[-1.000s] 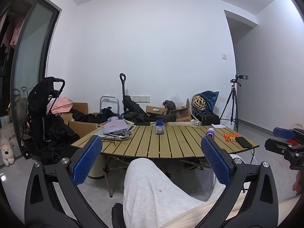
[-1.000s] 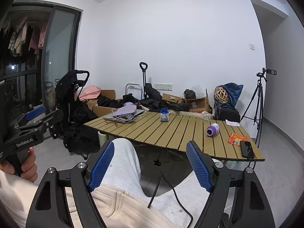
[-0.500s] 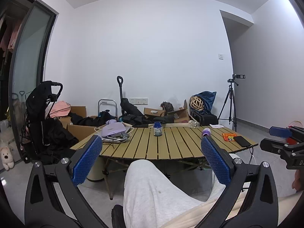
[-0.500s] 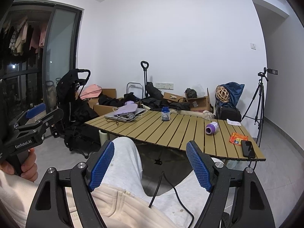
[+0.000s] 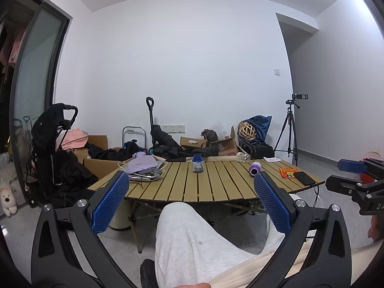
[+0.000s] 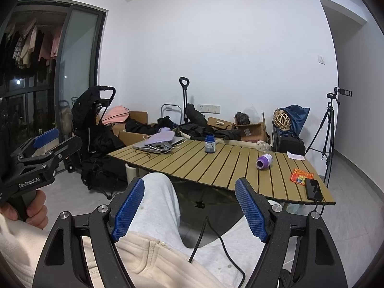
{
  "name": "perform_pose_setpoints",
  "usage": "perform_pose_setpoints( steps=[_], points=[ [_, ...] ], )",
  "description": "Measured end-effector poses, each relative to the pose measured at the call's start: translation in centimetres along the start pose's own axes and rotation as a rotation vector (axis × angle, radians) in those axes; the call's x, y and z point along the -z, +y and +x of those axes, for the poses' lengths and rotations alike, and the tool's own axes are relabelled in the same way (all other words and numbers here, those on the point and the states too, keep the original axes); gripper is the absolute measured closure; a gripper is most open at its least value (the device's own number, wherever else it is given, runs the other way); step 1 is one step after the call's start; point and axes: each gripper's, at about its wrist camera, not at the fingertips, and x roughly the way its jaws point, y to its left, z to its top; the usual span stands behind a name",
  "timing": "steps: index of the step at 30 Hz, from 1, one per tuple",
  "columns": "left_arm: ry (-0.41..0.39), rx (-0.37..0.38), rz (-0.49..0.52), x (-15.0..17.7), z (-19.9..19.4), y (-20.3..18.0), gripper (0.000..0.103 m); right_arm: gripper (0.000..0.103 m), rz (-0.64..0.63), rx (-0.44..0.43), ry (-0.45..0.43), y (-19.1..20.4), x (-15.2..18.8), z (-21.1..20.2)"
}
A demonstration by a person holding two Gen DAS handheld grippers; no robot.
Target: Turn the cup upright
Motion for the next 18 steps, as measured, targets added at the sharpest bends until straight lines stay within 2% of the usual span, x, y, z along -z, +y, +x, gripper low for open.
perform_pose_setpoints(
  steps=[18],
  points=[
    [0.006,-0.002,-0.003,-0.16,0.05,-0.06,0.000,0.020,-0.021,-0.012,0.001,-0.30,0.13,0.19]
  ],
)
